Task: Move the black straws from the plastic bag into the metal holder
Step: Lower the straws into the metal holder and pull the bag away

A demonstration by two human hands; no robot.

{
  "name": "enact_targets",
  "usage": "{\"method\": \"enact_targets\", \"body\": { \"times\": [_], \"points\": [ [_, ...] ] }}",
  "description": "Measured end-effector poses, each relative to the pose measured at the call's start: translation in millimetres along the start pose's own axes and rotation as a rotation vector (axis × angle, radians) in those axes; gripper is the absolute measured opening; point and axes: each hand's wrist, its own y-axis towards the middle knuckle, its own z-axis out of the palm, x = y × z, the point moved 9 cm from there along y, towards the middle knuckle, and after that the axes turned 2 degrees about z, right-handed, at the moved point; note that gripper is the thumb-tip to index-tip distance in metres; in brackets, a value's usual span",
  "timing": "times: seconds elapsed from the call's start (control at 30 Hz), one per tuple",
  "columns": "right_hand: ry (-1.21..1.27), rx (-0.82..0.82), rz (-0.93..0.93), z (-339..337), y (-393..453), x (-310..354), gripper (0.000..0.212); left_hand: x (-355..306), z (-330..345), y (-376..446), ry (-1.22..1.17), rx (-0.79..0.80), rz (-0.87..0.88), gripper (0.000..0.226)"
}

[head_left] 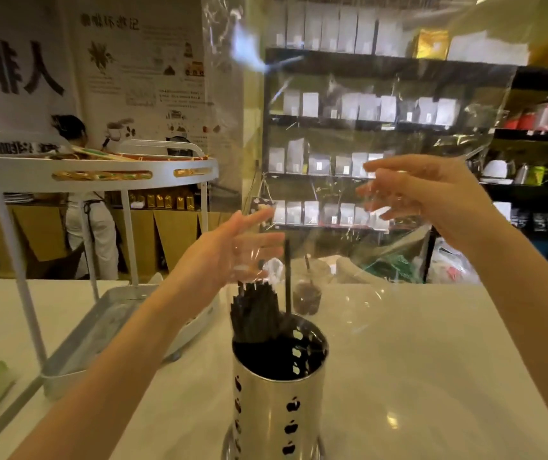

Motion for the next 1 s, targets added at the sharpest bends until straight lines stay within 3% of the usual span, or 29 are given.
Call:
{"method": "enact_targets", "body": {
  "times": [0.27, 0.37, 0.53, 0.87, 1.0],
  "points": [
    [0.030, -0.005, -0.016, -5, 6, 0, 0.017, -7, 0, 3, -0.015, -0.008, 0.044, 0.044],
    [0.032, 0.011, -0.015, -10, 12, 3, 0.023, -17, -3, 9, -0.021, -0.011, 0.079, 0.052],
    [0.069, -0.025, -0.059, -30, 24, 22, 0.036, -44, -8, 27, 0.073, 0.008, 0.153, 0.046],
    [0.062, -0.130, -0.154, -59, 27, 49, 0.019, -92, 6, 28, 0.214, 0.021, 0.294, 0.031],
    [0.088, -0.230, -0.095, -83, 26, 42, 0.016, -94, 17, 20, 0.220, 0.032, 0.331, 0.040]
  ]
}}
